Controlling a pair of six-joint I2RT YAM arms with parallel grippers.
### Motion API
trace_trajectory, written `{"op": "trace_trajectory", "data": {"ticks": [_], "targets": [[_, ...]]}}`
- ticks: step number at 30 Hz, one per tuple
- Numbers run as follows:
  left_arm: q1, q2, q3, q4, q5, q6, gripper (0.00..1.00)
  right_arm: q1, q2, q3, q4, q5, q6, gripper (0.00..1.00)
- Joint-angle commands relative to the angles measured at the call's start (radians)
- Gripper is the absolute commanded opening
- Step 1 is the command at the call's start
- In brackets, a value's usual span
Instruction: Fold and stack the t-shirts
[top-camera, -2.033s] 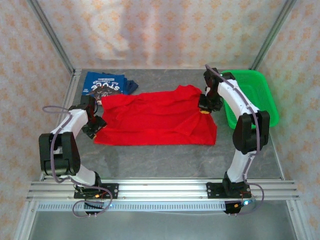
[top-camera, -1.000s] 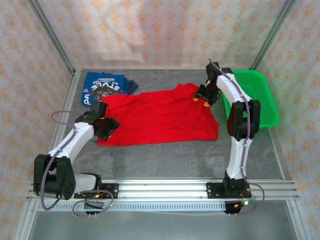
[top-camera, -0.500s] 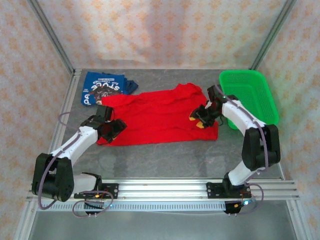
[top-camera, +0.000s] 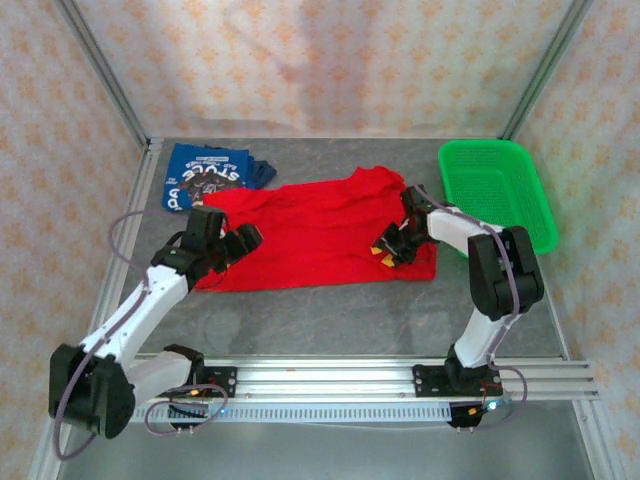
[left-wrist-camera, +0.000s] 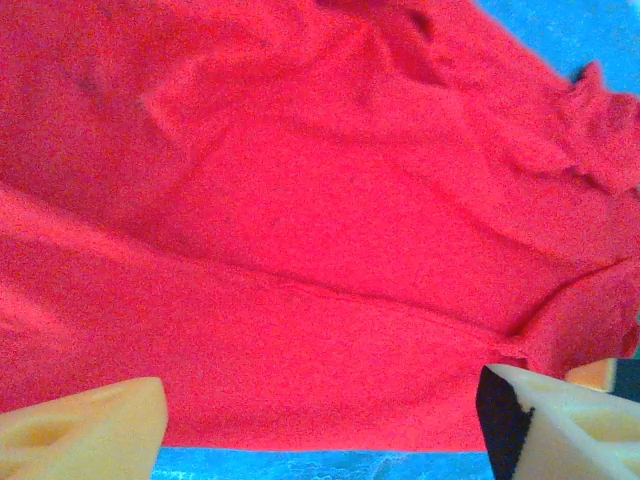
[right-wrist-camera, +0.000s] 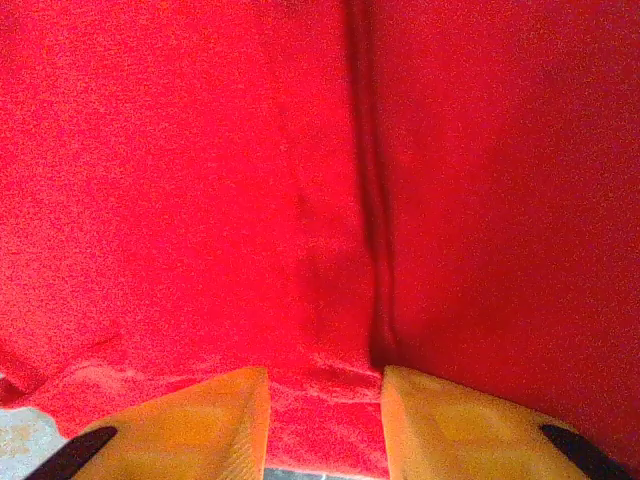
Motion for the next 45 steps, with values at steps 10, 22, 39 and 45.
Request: {"op": "trace_trajectory", "data": {"ticks": [10, 22, 39, 45], "targets": [[-0.009, -0.219, 0.154, -0.266, -0.134, 0.192, 0.95, 0.001, 0.034, 0.051, 0.003, 0.068, 0.02, 0.09], [-0.019, -0.232, 0.136, -0.322, -0.12, 0.302, 0.96, 0.001, 0.038, 0.197, -0.067, 0.031, -0.011, 0.0], [-0.091, -0.207, 0.053, -0.349, -0.189, 0.201, 0.97, 0.01, 0.4, 0.655, -0.105, -0.075, -0.028, 0.2], [-0.092, -0.211, 0.016, -0.406, -0.239, 0.126, 0.98, 0.004, 0.235, 0.608, -0.084, -0.072, -0.09, 0.52]]}}
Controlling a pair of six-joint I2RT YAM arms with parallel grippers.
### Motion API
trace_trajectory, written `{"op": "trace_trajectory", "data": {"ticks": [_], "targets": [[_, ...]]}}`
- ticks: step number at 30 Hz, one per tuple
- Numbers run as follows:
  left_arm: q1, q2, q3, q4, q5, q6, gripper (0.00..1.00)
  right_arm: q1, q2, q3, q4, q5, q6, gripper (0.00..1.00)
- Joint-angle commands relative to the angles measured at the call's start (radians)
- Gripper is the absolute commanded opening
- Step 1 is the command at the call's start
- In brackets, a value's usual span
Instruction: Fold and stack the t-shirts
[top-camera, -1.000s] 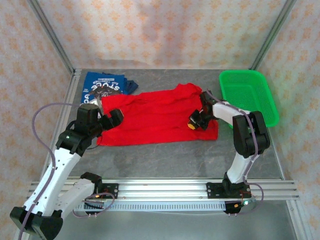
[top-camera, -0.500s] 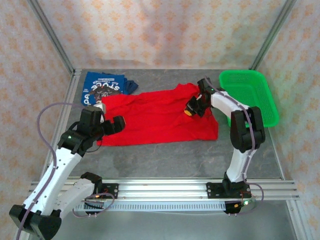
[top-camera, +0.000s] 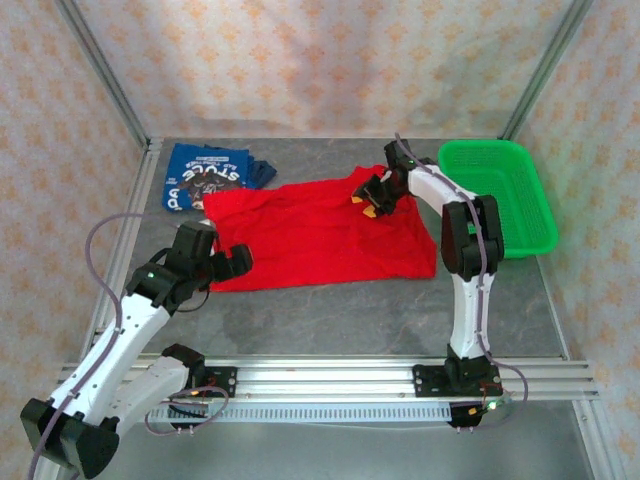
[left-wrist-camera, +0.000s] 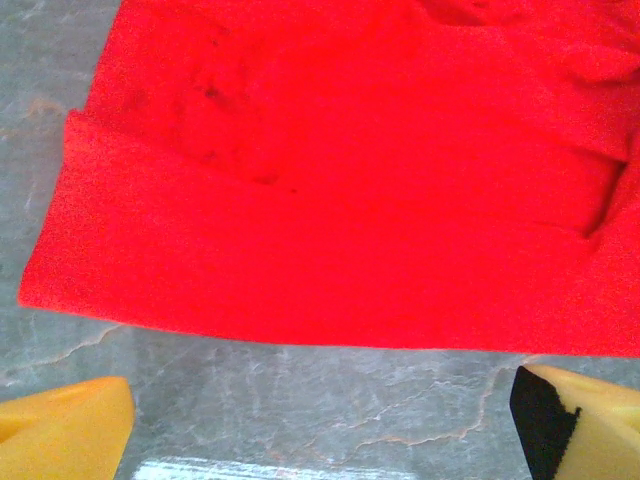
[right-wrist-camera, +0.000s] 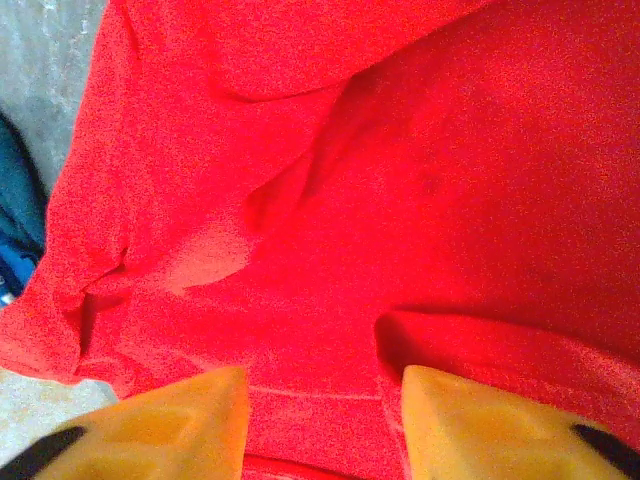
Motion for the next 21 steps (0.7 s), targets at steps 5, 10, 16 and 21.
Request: {"op": "trace_trajectory", "data": {"ticks": [5, 10, 16, 21], "targets": [[-0.003, 0.012, -0.08, -0.101, -0.109, -0.194, 0.99, -0.027, -0.399, -0.145, -0.251, 0.083, -0.179, 0.64], [0.048, 0.082, -0.156, -0.066, -0.086, -0.299, 0.97, -0.089, -0.669, -0.459, -0.288, 0.142, -0.193, 0.66], [0.143, 0.149, -0.173, -0.044, -0.092, -0.266, 0.95, -0.147, -0.779, -0.695, -0.239, 0.18, -0.166, 0.63], [0.212, 0.177, -0.197, 0.018, -0.08, -0.235, 0.94, -0.188, -0.748, -0.792, -0.176, 0.224, -0.164, 0.56]]}}
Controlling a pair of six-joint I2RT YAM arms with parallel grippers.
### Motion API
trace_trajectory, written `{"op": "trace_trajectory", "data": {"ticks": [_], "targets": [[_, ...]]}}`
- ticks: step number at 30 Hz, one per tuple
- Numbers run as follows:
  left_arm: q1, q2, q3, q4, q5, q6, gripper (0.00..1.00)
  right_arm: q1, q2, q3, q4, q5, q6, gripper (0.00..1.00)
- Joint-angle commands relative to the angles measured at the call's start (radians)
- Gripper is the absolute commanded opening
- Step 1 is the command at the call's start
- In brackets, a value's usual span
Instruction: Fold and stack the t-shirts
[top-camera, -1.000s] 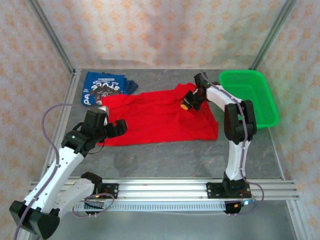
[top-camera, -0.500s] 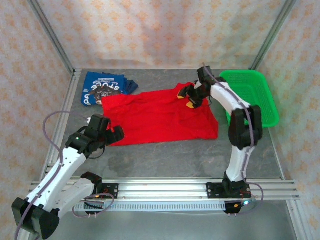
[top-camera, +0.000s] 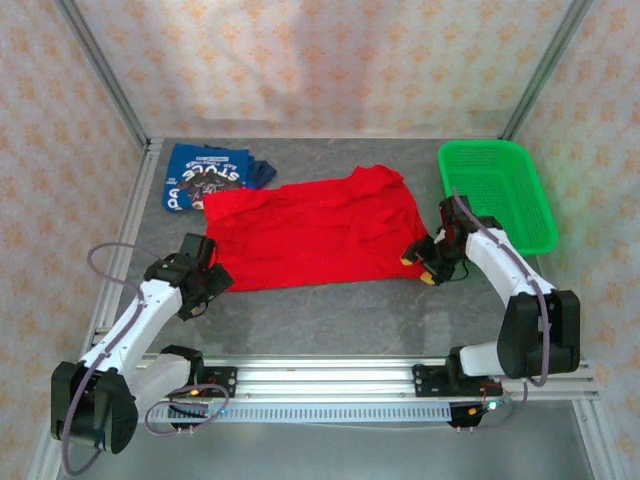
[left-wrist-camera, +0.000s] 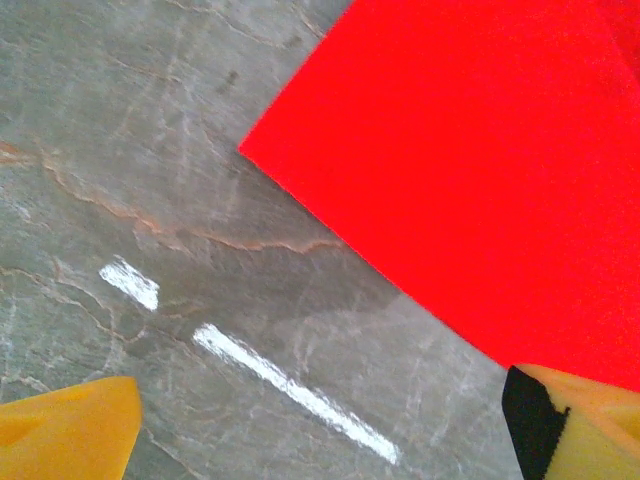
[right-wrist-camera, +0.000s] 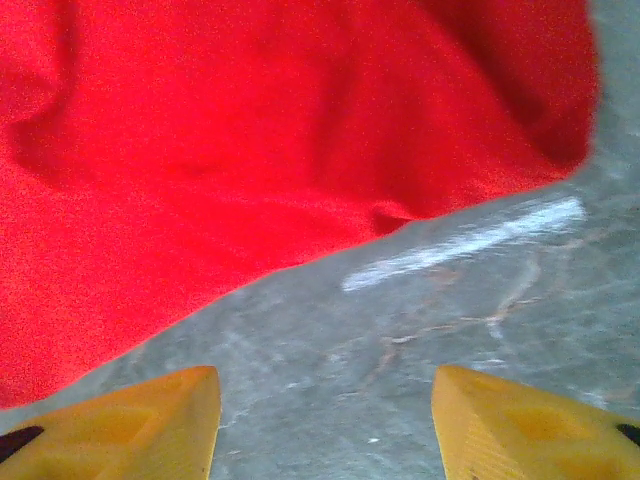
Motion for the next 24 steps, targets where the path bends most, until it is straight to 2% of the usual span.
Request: {"op": "trace_trajectory", "data": {"ticks": [1, 8, 11, 14, 16, 17, 24], "targets": [[0.029, 0.024, -0.033, 0.066, -0.023, 0.019, 0.93, -0.019, 0.028, -0.032, 0.061, 0.073, -0.003, 0.55], [0.057, 0.127, -0.062, 0.234, -0.013, 0.031, 0.92, -0.03, 0.144, -0.037, 0.21, 0.175, 0.024, 0.53], [0.071, 0.211, -0.028, 0.259, -0.014, 0.042, 0.92, -0.03, 0.215, -0.016, 0.259, 0.234, 0.051, 0.39], [0.084, 0.286, 0.002, 0.219, -0.046, 0.044, 0.88, -0.03, 0.241, -0.01, 0.258, 0.29, 0.072, 0.18], [0.092, 0.308, -0.004, 0.198, -0.057, 0.045, 0.87, -0.031, 0.208, -0.026, 0.225, 0.326, 0.072, 0.04], [0.093, 0.313, -0.008, 0.188, -0.064, 0.042, 0.87, -0.031, 0.184, -0.038, 0.207, 0.336, 0.072, 0.0], [0.094, 0.235, -0.069, 0.104, -0.062, 0.019, 0.79, -0.031, -0.062, -0.169, 0.032, 0.361, 0.056, 0.0]]}}
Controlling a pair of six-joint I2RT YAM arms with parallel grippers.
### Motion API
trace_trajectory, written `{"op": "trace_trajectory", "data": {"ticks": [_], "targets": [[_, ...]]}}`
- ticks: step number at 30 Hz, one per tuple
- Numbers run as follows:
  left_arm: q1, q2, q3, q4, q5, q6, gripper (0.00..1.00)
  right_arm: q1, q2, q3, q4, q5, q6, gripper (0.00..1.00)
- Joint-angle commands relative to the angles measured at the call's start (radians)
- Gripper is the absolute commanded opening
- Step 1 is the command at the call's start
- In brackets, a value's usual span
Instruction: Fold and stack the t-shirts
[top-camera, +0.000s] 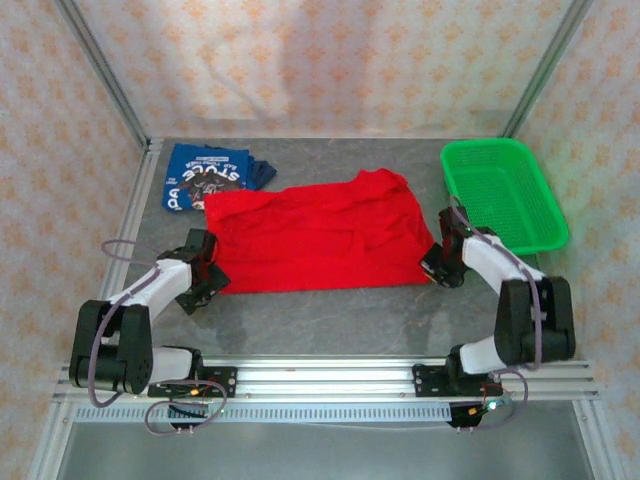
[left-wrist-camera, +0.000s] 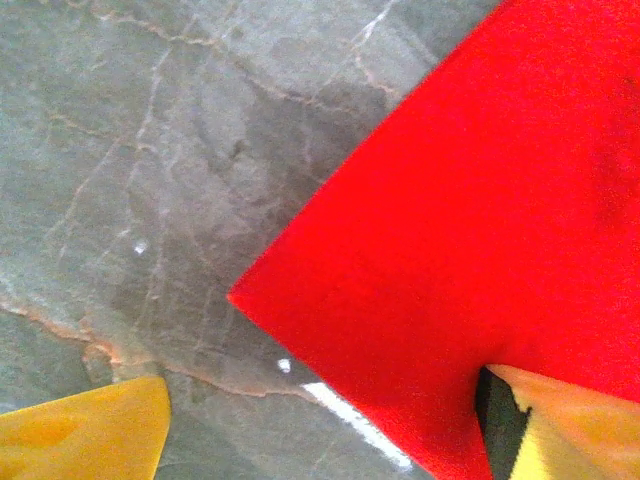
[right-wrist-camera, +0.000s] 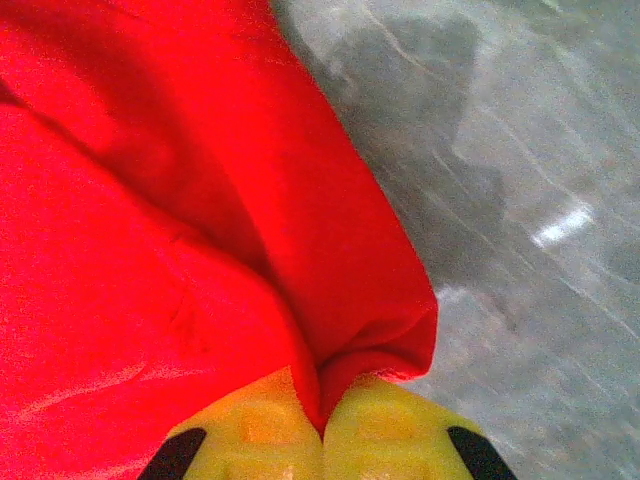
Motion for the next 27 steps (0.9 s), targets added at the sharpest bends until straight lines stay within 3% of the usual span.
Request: {"op": "trace_trajectory", "data": {"ticks": [1, 7, 11, 12, 14, 16, 21, 27], "targets": [[0.008, -0.06, -0.045, -0.102, -0.051, -0.011, 0.78, -0.008, -0.104, -0.071, -0.145, 0.071, -0.003, 0.0], [-0.007, -0.187, -0.102, -0.172, -0.026, -0.048, 0.75, 0.039, -0.192, -0.113, -0.234, 0.075, 0.094, 0.0], [-0.009, -0.247, -0.085, -0.227, -0.019, -0.083, 0.78, 0.049, -0.282, -0.136, -0.327, 0.103, 0.137, 0.03], [-0.009, -0.261, -0.072, -0.24, -0.014, -0.091, 0.82, 0.052, -0.309, -0.148, -0.338, 0.106, 0.164, 0.06], [-0.025, -0.306, -0.038, -0.248, 0.013, -0.112, 0.86, 0.061, -0.361, -0.171, -0.331, 0.098, 0.215, 0.27], [-0.106, -0.354, 0.022, -0.22, 0.007, -0.151, 0.87, 0.083, -0.397, -0.176, -0.301, 0.082, 0.283, 0.43], [-0.327, -0.238, 0.316, -0.18, -0.043, -0.094, 0.9, 0.16, -0.387, -0.049, -0.278, 0.099, 0.328, 0.56], [-0.524, 0.057, 0.587, 0.017, 0.149, 0.181, 0.9, 0.165, -0.305, 0.115, -0.24, 0.091, 0.172, 0.73]]}}
